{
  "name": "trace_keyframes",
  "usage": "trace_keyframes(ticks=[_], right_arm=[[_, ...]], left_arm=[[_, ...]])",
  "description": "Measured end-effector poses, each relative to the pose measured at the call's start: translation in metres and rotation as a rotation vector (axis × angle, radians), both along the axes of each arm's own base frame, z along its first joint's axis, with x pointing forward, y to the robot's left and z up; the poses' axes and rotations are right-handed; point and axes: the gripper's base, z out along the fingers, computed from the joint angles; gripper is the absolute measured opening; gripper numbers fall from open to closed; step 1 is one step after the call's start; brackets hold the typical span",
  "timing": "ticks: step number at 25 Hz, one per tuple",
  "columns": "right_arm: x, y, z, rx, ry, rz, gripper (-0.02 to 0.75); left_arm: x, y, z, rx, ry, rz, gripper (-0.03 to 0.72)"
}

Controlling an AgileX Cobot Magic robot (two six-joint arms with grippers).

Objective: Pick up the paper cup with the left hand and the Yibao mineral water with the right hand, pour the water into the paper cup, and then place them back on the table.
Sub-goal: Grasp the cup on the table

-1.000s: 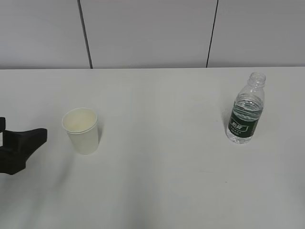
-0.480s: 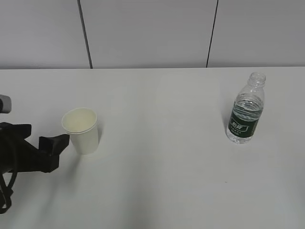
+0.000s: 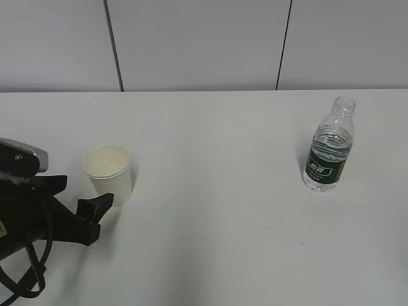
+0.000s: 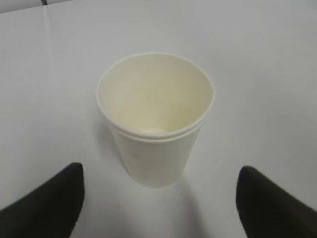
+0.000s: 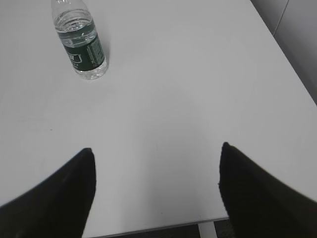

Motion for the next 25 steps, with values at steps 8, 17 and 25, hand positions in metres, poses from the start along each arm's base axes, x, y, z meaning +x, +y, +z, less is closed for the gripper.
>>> trace_keyframes(ticks=[8, 17, 25], right_arm=[[0.0, 0.0, 0.0, 0.0, 0.0, 0.0, 0.573], [0.0, 0.0, 0.0, 0.0, 0.0, 0.0, 0.573], [0.0, 0.0, 0.0, 0.0, 0.0, 0.0, 0.573]], left_arm=[[0.009, -0.004, -0.02, -0.027, -0.038, 0.001, 0.601], [0.028, -0.012, -0.03, -0.036, -0.056, 0.003, 0.627], [0.046, -0.019, -0.04, -0.041, -0.064, 0.014, 0.633]])
